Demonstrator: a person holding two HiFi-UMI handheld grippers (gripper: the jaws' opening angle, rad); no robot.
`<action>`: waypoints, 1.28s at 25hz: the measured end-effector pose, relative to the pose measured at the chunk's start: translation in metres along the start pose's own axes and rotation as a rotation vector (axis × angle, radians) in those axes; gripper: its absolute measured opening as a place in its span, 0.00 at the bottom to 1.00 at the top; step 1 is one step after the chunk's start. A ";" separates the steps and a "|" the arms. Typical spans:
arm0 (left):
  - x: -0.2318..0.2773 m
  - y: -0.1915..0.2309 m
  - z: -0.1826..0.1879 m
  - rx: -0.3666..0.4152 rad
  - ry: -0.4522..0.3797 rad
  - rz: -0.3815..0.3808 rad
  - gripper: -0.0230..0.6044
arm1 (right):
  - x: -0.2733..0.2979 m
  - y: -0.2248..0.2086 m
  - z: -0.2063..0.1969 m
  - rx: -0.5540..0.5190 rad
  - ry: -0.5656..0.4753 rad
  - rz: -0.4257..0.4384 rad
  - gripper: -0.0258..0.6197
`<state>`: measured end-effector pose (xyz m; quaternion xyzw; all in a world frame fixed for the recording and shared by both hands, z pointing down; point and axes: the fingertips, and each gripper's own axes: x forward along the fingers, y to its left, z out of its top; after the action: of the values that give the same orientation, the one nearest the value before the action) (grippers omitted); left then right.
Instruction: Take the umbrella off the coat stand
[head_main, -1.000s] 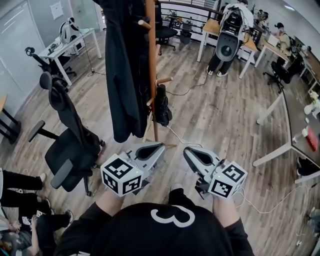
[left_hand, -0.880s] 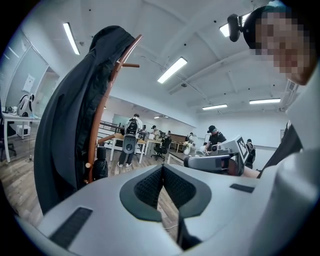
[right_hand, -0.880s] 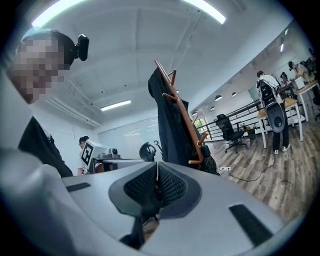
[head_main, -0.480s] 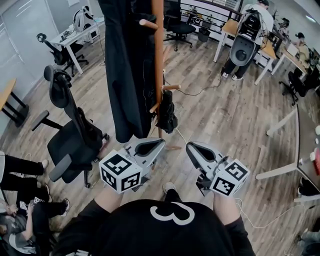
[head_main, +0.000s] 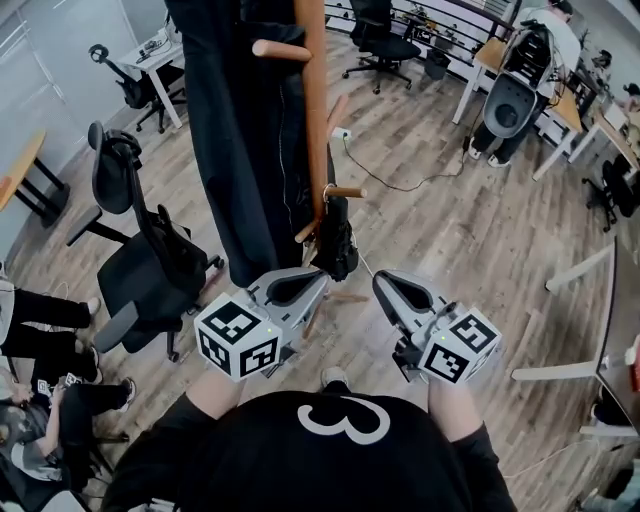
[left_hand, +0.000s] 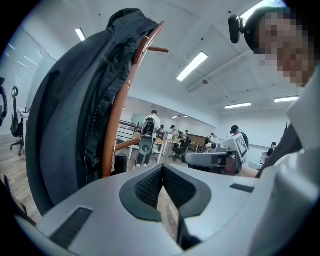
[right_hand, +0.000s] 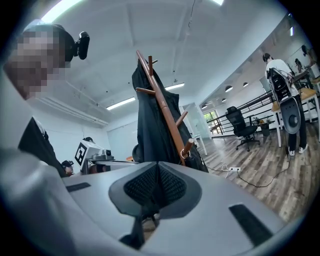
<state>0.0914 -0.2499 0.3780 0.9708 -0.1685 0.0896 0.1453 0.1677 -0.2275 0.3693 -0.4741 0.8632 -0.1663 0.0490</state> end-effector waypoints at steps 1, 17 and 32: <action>0.003 0.004 0.000 -0.001 0.002 0.013 0.06 | 0.003 -0.005 0.001 0.001 0.000 0.008 0.08; 0.021 0.038 0.005 -0.048 -0.038 0.171 0.06 | 0.050 -0.046 0.002 -0.039 0.075 0.137 0.13; 0.018 0.059 -0.006 -0.071 -0.071 0.239 0.06 | 0.094 -0.073 -0.025 -0.132 0.153 0.152 0.34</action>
<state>0.0870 -0.3064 0.4023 0.9407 -0.2908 0.0660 0.1617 0.1690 -0.3361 0.4241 -0.3956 0.9069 -0.1406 -0.0358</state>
